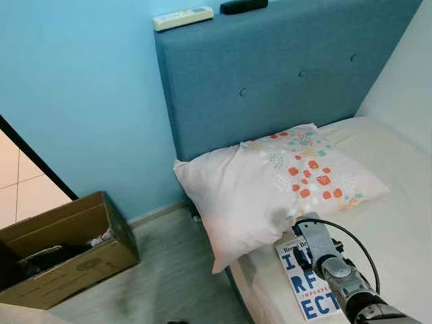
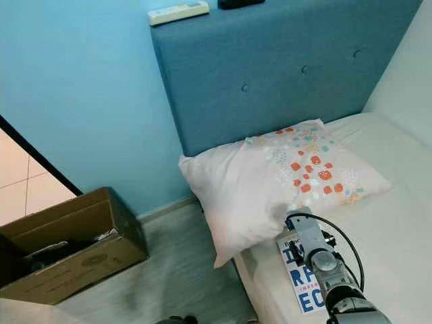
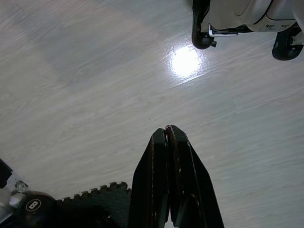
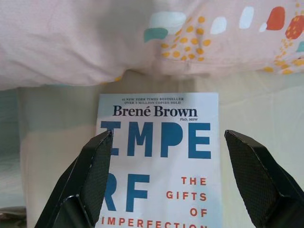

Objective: Clean up the room

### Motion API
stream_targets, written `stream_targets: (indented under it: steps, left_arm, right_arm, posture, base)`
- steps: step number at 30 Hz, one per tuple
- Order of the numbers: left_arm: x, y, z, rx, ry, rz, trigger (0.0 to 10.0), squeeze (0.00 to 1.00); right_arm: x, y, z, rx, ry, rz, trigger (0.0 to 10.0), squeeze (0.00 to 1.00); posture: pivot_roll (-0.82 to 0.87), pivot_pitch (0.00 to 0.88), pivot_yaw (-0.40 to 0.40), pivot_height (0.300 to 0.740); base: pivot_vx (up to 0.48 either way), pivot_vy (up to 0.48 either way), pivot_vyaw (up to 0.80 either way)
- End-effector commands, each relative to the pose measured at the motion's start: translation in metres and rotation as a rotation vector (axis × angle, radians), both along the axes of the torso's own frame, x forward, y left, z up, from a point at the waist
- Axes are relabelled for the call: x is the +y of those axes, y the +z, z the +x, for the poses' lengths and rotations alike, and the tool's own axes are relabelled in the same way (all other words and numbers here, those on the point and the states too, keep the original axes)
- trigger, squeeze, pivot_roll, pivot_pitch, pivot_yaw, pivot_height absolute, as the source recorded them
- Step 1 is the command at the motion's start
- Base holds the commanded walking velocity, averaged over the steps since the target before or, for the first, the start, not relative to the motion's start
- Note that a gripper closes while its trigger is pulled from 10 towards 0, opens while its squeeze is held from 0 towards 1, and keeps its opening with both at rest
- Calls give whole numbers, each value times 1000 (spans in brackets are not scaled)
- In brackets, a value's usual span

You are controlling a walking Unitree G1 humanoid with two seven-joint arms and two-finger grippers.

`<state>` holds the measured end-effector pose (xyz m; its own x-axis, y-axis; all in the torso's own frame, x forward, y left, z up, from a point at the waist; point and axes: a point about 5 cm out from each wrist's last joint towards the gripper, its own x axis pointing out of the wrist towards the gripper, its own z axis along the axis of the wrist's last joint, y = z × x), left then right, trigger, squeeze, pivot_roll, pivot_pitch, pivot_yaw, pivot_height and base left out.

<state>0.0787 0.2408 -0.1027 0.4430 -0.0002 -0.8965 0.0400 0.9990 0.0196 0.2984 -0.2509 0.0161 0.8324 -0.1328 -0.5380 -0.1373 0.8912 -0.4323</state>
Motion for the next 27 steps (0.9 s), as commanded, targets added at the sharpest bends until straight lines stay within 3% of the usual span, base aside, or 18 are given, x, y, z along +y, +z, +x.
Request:
stream_targets:
  steps: [1, 4, 5, 7, 8, 10, 14, 21, 22, 25, 27]
  left_arm:
    - [-2, -3, -9, 41, 7, -2, 10000, 0]
    - [-3, -3, -8, 38, 9, -3, 10000, 0]
    - [-5, -3, -6, 35, 13, -4, 10000, 0]
    - [-6, -3, -1, 15, 40, -14, 10000, 0]
    - [-6, -3, -1, 15, 40, -14, 10000, 0]
    - [-6, -1, 6, -10, 66, -24, 10000, 0]
    - [-6, 0, 13, -22, 76, -21, 10000, 0]
    - [-9, 2, 32, -43, 105, -15, 10000, 0]
    - [-11, 3, 35, -48, 110, -17, 10000, 0]
    - [-15, 5, 45, -71, 139, -27, 10000, 0]
    - [-16, 5, 47, -73, 142, -29, 10000, 0]
  right_arm:
    - [11, -3, 1, 11, 51, -21, 10000, 0]
    - [20, -6, 1, 21, 91, -31, 10000, 0]
    - [34, -14, -2, 57, 126, 10, 10000, 0]
    - [55, -26, -10, 88, 89, 205, 10000, 0]
    - [55, -26, -10, 88, 89, 205, 10000, 0]
    - [65, -27, -11, 51, 3, 392, 10000, 0]
    - [67, -29, -10, 68, -70, 459, 10000, 0]
    - [66, -20, 0, 48, -90, 439, 10000, 0]
    - [64, -18, 2, 45, -84, 411, 10000, 0]
    - [57, -13, 5, 60, 13, 200, 10000, 0]
    - [56, -13, 6, 67, 34, 165, 10000, 0]
  posture:
    - [69, 230, 23, 740]
    - [65, 226, 21, 740]
    - [60, 223, 19, 740]
    - [61, 212, 14, 740]
    - [61, 212, 14, 740]
    - [62, 201, 6, 740]
    - [51, 177, -4, 740]
    - [27, 119, -20, 715]
    - [18, 99, -24, 710]
    - [8, 75, -36, 695]
    - [6, 72, -38, 690]
  base:
    - [0, 0, 0]
    - [0, 0, 0]
    - [0, 0, 0]
    - [0, 0, 0]
    - [0, 0, 0]
    - [0, 0, 0]
    - [0, 0, 0]
    - [0, 0, 0]
    - [0, 0, 0]
    - [0, 0, 0]
    - [0, 0, 0]
